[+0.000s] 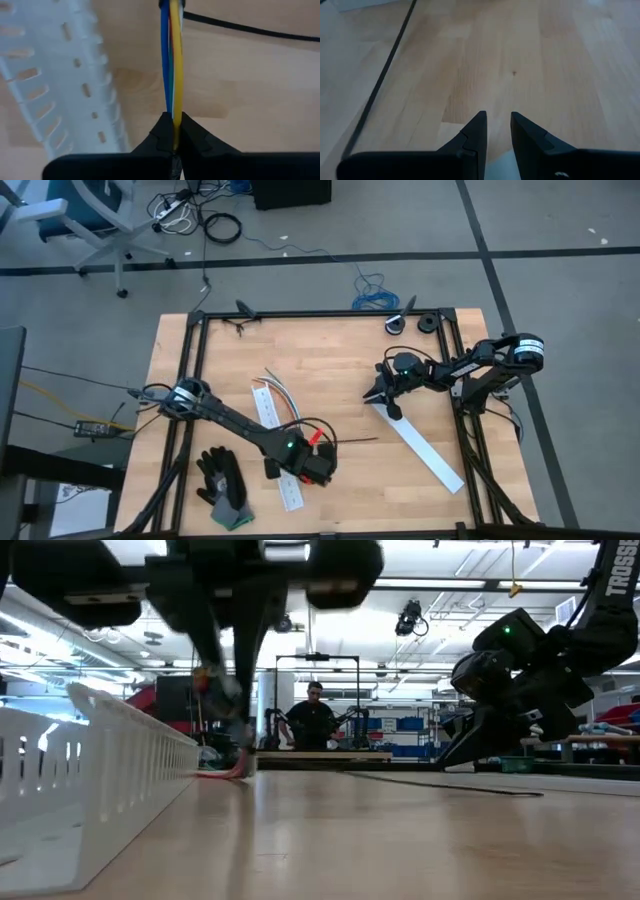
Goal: Ziptie cables
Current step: Put the ziptied cable wires into the white cable duct
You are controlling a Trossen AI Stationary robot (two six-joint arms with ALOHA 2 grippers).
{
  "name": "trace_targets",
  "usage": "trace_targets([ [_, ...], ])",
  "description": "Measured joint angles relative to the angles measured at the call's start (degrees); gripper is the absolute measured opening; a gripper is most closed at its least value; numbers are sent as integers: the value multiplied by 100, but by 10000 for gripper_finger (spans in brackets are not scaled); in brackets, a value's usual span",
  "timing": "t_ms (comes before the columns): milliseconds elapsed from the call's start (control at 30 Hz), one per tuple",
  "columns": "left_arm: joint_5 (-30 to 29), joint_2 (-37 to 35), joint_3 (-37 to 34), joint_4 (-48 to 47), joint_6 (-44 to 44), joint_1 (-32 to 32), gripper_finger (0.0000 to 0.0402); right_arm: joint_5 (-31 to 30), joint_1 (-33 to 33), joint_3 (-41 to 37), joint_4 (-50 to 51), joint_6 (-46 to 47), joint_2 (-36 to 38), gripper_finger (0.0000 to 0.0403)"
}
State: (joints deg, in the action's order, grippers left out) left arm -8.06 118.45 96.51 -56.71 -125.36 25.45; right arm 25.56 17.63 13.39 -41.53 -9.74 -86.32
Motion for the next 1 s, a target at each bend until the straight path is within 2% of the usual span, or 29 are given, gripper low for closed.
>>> trace_targets([
  [133,-556,0,50,14,199,59,33,17,0,0,-49,86,0,75],
  [267,-883,0,-20,9,540,45,52,17,0,0,-68,123,0,75],
  [433,-1292,0,-254,21,1207,-142,58,15,-2,0,-301,317,0,75],
  [800,-1323,0,-831,234,3060,-572,66,-44,-2,68,-821,583,0,75],
  [1000,-1110,0,-1243,697,3512,-765,112,-68,0,241,-817,717,0,75],
])
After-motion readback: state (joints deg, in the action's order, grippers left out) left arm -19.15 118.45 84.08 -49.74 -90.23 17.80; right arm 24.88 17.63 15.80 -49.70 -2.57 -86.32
